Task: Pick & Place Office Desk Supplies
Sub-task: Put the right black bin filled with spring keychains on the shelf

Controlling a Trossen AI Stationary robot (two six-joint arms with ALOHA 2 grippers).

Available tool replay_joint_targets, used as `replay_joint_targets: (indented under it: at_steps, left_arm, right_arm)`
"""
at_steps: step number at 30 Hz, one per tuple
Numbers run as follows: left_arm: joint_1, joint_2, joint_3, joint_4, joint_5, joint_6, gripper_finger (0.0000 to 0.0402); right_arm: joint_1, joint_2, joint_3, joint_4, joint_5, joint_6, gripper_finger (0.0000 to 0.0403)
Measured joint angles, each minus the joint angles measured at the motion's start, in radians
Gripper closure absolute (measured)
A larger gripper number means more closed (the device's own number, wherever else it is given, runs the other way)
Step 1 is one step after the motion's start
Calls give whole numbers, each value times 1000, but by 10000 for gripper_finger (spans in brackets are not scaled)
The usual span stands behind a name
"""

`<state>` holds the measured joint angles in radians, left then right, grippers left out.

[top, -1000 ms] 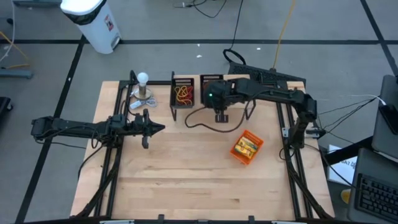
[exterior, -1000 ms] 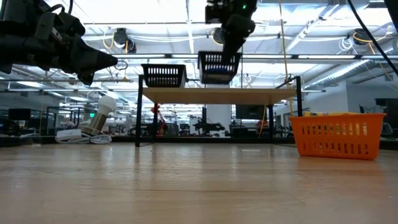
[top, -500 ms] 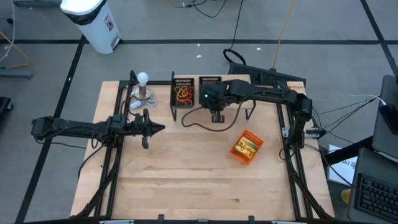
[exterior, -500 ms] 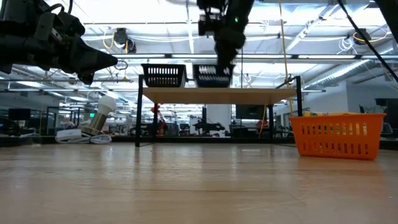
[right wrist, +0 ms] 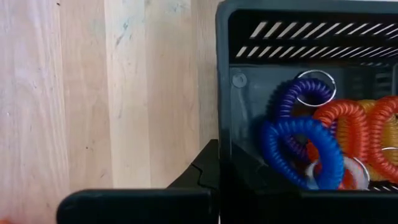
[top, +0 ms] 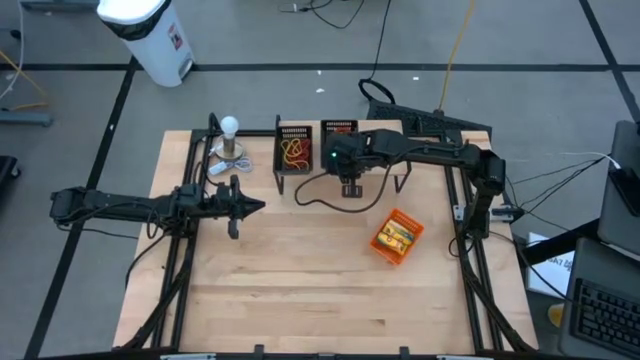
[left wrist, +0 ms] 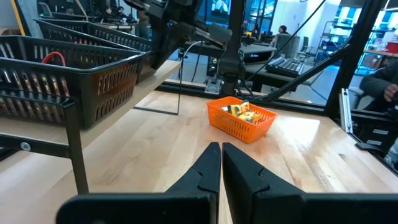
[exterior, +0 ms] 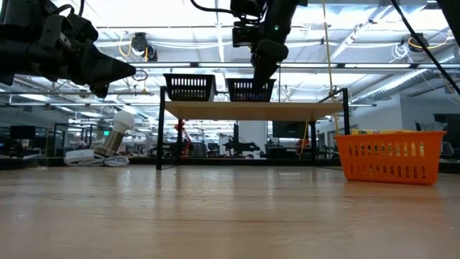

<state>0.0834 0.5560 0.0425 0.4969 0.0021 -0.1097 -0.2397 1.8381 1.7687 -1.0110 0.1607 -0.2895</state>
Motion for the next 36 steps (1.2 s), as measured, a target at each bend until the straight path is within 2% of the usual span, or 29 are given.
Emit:
replay_joint_targets:
  at_steps: [5,10,15,31,36]
  left_arm:
    - [0,0,0,0,0,1,382]
    - [0,0,0,0,0,2,382]
    - [0,0,0,1,-3,2,382]
    - [0,0,0,1,-3,1,382]
    - [0,0,0,1,-2,1,382]
  right_arm:
    - [8,0,0,-20,-12,-7,403]
    - [8,-2,1,-29,-80,25,403]
    - [8,-3,1,-20,-81,38,395]
    - [8,-12,-5,-5,-83,69,272]
    - [8,-31,-3,11,-14,69,254]
